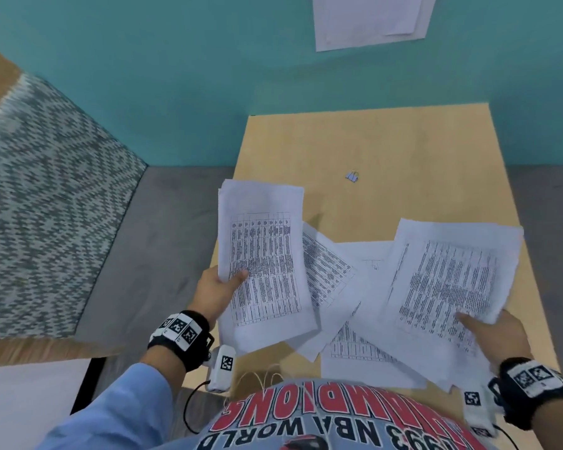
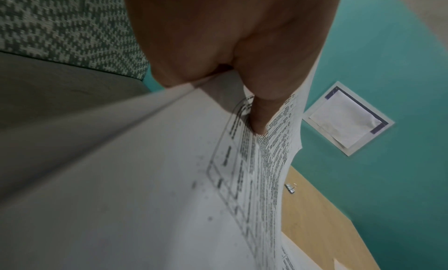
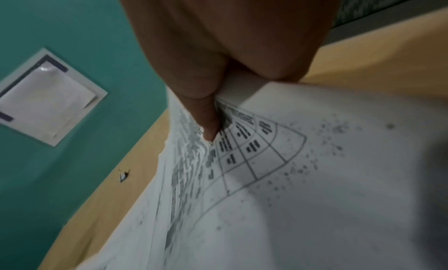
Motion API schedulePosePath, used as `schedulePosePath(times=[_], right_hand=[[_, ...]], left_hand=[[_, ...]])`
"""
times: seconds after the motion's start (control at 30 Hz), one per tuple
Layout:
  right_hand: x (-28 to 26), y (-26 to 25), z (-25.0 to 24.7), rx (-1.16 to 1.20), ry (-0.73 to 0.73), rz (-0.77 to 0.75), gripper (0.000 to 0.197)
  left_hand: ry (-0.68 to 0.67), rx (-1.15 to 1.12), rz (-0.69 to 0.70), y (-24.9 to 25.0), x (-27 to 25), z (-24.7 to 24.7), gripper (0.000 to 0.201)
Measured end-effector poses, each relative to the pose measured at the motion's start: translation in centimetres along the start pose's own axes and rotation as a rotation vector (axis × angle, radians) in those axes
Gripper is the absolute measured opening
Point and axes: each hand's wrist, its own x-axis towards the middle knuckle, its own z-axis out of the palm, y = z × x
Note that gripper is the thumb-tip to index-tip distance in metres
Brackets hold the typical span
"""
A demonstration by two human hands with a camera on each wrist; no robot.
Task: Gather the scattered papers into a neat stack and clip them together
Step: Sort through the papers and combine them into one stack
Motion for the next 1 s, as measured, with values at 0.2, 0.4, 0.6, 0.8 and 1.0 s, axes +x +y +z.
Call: schedulePosePath(times=[0.2, 0.4, 0.6, 0.8, 1.0], right_hand=[[-2.2, -1.8, -2.5, 0.218, -0.259, -0.045, 0.037], [-1.6, -4.1, 2.3, -0.137, -0.359, -0.275, 0.031], [-2.1, -8.2, 10.4, -0.451, -0.365, -0.538, 0.028], [-0.3, -10.0, 18.4, -0.738, -0.340, -0.773, 0.027], [-0.2, -8.0, 19.8, -0.763, -0.355, -0.696, 0.030]], left_hand=[[0.123, -0.056, -0.038, -0.7, 0.3, -1.7, 0.024], [0.245, -0.059, -0.098, -2.3, 0.8, -4.7, 0.026], [0.280, 0.010, -0.144, -5.3, 0.2, -5.8, 0.027], [0.217, 0.096, -0.234, -8.2, -1.8, -5.9, 0.034], [0.172, 0.139, -0.255, -8.5, -2.7, -5.6, 0.040]])
